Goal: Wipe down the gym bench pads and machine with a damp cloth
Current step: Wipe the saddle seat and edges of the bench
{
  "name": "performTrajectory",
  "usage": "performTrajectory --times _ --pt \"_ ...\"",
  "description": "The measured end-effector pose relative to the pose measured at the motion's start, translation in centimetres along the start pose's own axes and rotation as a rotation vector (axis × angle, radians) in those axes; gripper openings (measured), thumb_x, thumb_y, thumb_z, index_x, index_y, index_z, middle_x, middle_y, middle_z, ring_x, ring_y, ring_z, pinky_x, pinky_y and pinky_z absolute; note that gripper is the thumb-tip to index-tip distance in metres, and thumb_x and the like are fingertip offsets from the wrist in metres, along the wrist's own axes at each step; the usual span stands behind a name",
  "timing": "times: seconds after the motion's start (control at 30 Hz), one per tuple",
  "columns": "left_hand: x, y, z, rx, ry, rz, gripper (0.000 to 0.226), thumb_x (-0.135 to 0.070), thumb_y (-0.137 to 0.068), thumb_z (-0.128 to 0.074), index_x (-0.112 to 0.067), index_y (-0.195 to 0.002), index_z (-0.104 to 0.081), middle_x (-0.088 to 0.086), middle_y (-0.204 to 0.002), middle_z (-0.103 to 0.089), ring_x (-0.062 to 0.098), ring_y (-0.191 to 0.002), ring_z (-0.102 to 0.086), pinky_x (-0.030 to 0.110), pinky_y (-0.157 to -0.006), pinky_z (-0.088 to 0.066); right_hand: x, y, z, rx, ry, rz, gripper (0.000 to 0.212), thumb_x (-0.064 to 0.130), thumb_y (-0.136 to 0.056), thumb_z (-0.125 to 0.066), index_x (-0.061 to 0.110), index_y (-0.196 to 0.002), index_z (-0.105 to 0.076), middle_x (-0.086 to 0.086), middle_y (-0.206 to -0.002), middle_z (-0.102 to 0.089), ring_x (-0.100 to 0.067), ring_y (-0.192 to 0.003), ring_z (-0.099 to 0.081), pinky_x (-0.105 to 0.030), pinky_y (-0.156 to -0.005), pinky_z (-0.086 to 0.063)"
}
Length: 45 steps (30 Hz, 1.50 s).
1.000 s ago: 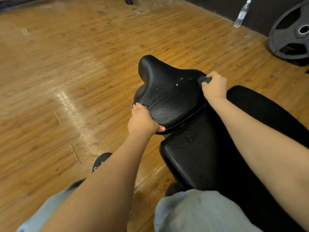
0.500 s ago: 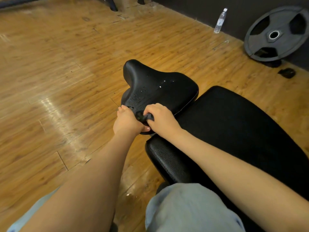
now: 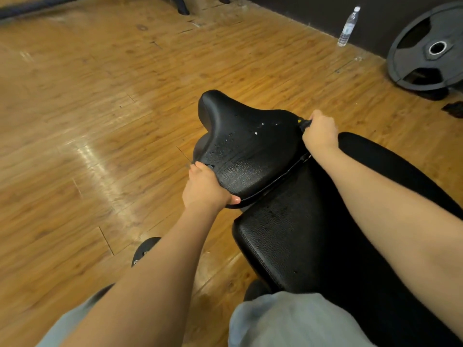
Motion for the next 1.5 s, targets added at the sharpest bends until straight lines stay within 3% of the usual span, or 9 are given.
performTrajectory --times 0.2,0.4,0.53,0.67,0.8,0.97,1.1,1.23,1.5 --pt "-0.3 0.3 0.1 0.021 -0.002 0.009 0.134 -0.043 -0.061 -0.086 0.001 -0.149 0.006 0.013 -0.159 -0.002 0.025 -0.146 -0.012 0.04 -0.112 -0.031 1.3 4.2 1.1 -0.029 -0.072 0.084 0.015 0.001 -0.087 -0.05 -0.002 -0.101 -0.055 -0.024 -0.1 -0.06 -0.039 -0.092 -0.058 -0.038 -0.069 -0.044" --pt "-0.1 0.6 0.2 -0.001 0.009 0.003 0.133 -0.044 -0.061 -0.086 0.0 -0.149 0.004 0.013 -0.159 -0.004 0.024 -0.146 -0.01 0.038 -0.112 -0.03 9.4 12.6 -0.5 0.126 -0.346 0.429 0.016 0.002 -0.077 -0.052 0.007 -0.083 -0.066 -0.016 -0.086 -0.067 -0.034 -0.085 -0.061 -0.039 -0.074 -0.05" --pt "0.3 0.4 0.0 -0.003 0.075 -0.014 0.118 -0.039 -0.069 -0.081 -0.003 -0.151 -0.005 0.013 -0.158 -0.007 0.024 -0.146 -0.009 0.041 -0.111 -0.032 15.5 14.6 -2.5 0.286 -0.393 0.598 0.016 0.0 -0.082 -0.049 0.004 -0.084 -0.065 -0.012 -0.089 -0.065 -0.029 -0.086 -0.058 -0.035 -0.07 -0.046" --pt "0.2 0.2 -0.2 0.036 0.046 -0.026 0.127 -0.041 -0.065 -0.084 -0.003 -0.151 0.001 0.014 -0.159 0.004 0.024 -0.147 0.005 0.037 -0.115 -0.02 15.2 14.1 -2.8 0.286 -0.355 0.71 0.016 -0.001 -0.081 -0.052 0.003 -0.089 -0.065 -0.012 -0.093 -0.065 -0.025 -0.092 -0.055 -0.036 -0.079 -0.044" --pt "0.1 0.4 -0.1 0.039 0.027 -0.024 0.133 -0.045 -0.065 -0.083 0.0 -0.148 0.01 0.013 -0.159 0.007 0.022 -0.146 0.007 0.036 -0.115 -0.021 14.6 13.8 -2.6 0.262 -0.311 0.789 0.016 -0.002 -0.081 -0.053 0.001 -0.092 -0.065 -0.012 -0.094 -0.064 -0.024 -0.094 -0.054 -0.031 -0.08 -0.04" --pt "-0.1 0.4 0.0 0.036 -0.015 -0.038 0.134 -0.045 -0.064 -0.084 0.001 -0.148 0.009 0.015 -0.158 0.006 0.023 -0.147 0.007 0.035 -0.115 -0.02 10.6 9.3 -1.8 0.16 -0.315 0.636 0.017 -0.002 -0.078 -0.056 0.003 -0.092 -0.066 -0.012 -0.096 -0.064 -0.026 -0.096 -0.056 -0.035 -0.084 -0.043" --pt "-0.4 0.3 0.2 0.056 -0.022 -0.014 0.134 -0.042 -0.063 -0.085 0.002 -0.148 0.009 0.015 -0.158 0.007 0.024 -0.147 0.005 0.035 -0.115 -0.02 5.5 2.5 -0.9 0.009 -0.29 0.298 0.018 0.003 -0.085 -0.05 0.005 -0.095 -0.065 -0.015 -0.097 -0.064 -0.029 -0.092 -0.059 -0.034 -0.077 -0.046" --pt "-0.5 0.4 0.2 0.046 -0.022 -0.011 0.134 -0.042 -0.062 -0.085 0.002 -0.148 0.009 0.015 -0.159 0.005 0.023 -0.147 0.003 0.034 -0.114 -0.022 4.2 -1.6 -1.4 0.0 -0.274 -0.003 0.017 0.002 -0.089 -0.052 0.003 -0.1 -0.063 -0.016 -0.103 -0.063 -0.031 -0.094 -0.061 -0.032 -0.071 -0.047" --pt "-0.6 0.5 0.3 0.052 -0.013 -0.014 0.134 -0.04 -0.062 -0.086 0.003 -0.148 0.007 0.016 -0.159 0.002 0.024 -0.147 0.001 0.034 -0.115 -0.02 10.3 6.5 -1.8 0.058 -0.307 0.355 0.019 0.003 -0.082 -0.051 0.005 -0.091 -0.067 -0.017 -0.094 -0.067 -0.033 -0.092 -0.061 -0.036 -0.079 -0.05"
Point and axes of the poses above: each hand's wrist, its own y-axis away from the middle knuckle, its own z-axis out of the back of the hand, x = y × z, the point moved 6 cm from there along -y, towards the middle knuckle
